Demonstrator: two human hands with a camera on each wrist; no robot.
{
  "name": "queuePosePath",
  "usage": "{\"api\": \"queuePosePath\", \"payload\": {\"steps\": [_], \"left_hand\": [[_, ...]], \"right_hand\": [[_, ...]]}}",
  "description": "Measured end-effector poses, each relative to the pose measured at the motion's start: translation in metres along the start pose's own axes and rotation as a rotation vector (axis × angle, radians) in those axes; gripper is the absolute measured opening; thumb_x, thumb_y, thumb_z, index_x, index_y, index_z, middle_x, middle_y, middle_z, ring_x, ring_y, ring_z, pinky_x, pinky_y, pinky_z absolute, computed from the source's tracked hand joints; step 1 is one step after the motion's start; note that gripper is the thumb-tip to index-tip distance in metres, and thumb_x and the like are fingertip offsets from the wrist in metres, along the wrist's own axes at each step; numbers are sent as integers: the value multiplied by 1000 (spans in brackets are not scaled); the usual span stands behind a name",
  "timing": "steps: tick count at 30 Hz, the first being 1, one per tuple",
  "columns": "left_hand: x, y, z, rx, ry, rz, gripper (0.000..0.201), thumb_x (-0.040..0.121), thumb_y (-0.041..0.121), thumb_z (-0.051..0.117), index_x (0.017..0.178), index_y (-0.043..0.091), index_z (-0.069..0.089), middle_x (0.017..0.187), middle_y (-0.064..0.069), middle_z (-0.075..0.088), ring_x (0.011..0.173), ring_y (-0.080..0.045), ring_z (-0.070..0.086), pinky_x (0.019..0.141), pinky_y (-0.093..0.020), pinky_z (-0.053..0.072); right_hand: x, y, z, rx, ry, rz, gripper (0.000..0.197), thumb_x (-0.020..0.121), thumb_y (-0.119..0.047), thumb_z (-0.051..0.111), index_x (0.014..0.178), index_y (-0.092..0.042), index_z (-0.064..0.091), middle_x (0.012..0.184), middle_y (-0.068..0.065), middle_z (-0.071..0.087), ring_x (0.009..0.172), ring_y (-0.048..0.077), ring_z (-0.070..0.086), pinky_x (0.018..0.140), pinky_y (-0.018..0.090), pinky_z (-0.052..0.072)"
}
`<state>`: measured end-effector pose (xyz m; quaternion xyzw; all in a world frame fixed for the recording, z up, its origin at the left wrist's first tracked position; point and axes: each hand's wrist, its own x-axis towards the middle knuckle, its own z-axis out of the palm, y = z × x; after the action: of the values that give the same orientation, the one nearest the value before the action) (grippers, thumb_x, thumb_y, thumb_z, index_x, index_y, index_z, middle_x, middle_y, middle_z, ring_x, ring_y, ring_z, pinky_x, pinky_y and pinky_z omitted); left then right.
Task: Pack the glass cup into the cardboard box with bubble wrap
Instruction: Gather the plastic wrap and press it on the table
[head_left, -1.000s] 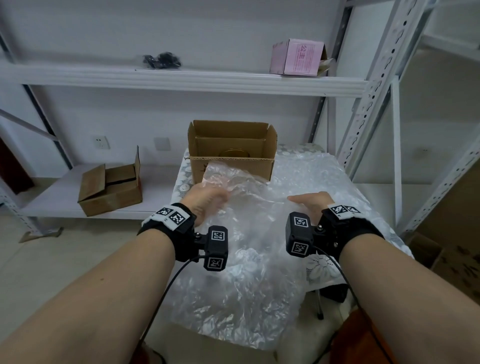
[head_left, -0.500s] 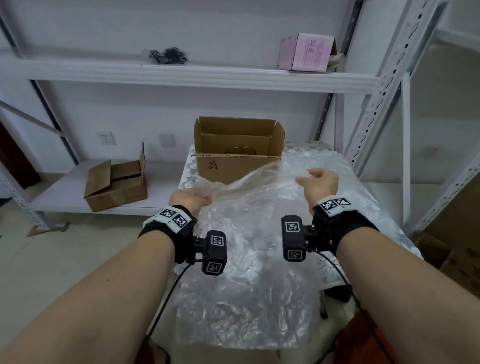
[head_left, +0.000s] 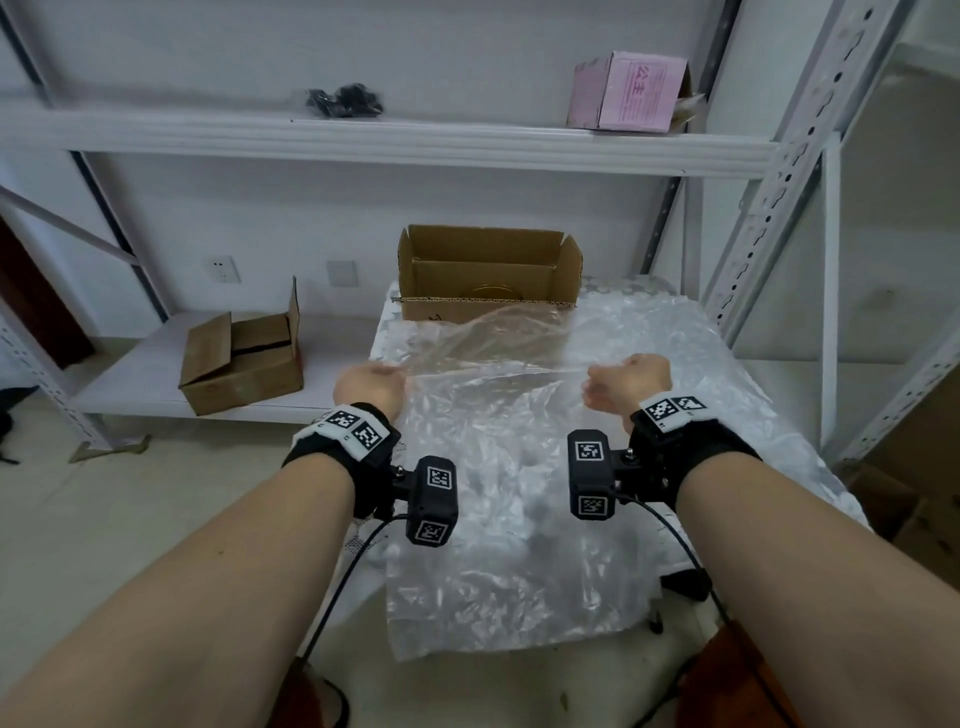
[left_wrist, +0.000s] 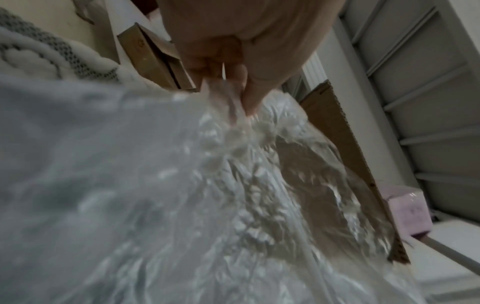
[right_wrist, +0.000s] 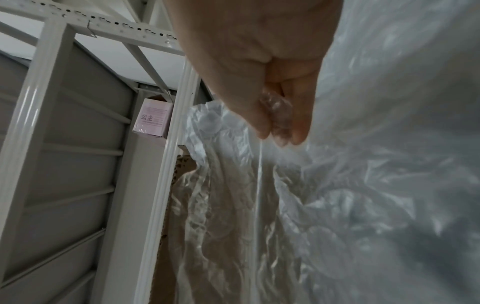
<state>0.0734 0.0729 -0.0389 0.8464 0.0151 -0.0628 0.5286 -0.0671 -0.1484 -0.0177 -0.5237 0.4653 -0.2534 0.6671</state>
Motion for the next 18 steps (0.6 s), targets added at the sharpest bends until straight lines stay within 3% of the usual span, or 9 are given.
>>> {"api": "queuePosePath", "payload": {"steps": [2,4,5,7,9,10,12,15,18], "left_hand": [[-10,13,-7,73,197,74,31,83,10,65,113,9,58,118,-9,60,109,-29,56,87,-33,44],[-26,26,-13,111,324,241,23,81,3,62,99,14,52,107,-7,57,98,-25,54,77,-32,42],[-34,30,-13,134,264,341,19,82,1,59,89,17,51,97,-4,57,91,-23,56,72,-29,41],[-48,33,-9,228,-58,494,21,85,3,57,79,22,51,86,3,58,87,-20,59,67,-21,41],[-63,34,-4,462,-433,539,19,85,17,67,101,23,57,110,2,58,111,-19,55,84,-21,44],[-67,31,1,613,-598,517,42,84,27,70,122,23,53,133,0,49,128,-20,45,99,-27,39],[-72,26,8,822,-830,389,77,83,44,68,147,29,29,159,0,15,145,-22,18,115,-39,20],[-70,17,18,1007,-948,262,89,81,57,63,152,33,14,161,0,-3,148,-24,5,117,-45,11],[-75,22,24,1099,-938,257,87,84,55,61,152,26,15,161,-2,7,146,-26,14,115,-43,18]], "right_hand": [[1,0,3,0,-53,-17,37,79,22,52,70,-11,37,79,21,44,64,23,48,65,43,49],[3,2,2,1,-53,4,36,81,20,48,68,-12,36,75,15,40,61,21,42,56,38,45],[6,2,2,-23,-48,6,32,82,15,50,67,-11,39,75,16,44,61,24,46,55,37,48],[6,4,1,-121,-68,-26,23,86,4,55,70,-10,46,85,18,56,69,27,59,67,37,58],[-1,3,1,-104,-107,-31,13,89,2,53,78,-5,52,93,18,58,76,26,62,76,36,58],[-4,2,0,-99,-140,-42,4,90,3,52,90,1,56,98,18,56,80,26,61,79,36,57],[-5,2,0,-126,-166,-81,37,89,5,54,125,4,48,112,15,48,95,28,56,86,42,55],[-13,-2,-8,-457,-94,-255,62,86,1,59,141,-8,32,133,13,36,105,30,52,90,42,52],[-24,-6,-21,-779,59,-533,38,84,0,58,119,-8,45,124,14,45,94,28,53,74,33,44]]}}
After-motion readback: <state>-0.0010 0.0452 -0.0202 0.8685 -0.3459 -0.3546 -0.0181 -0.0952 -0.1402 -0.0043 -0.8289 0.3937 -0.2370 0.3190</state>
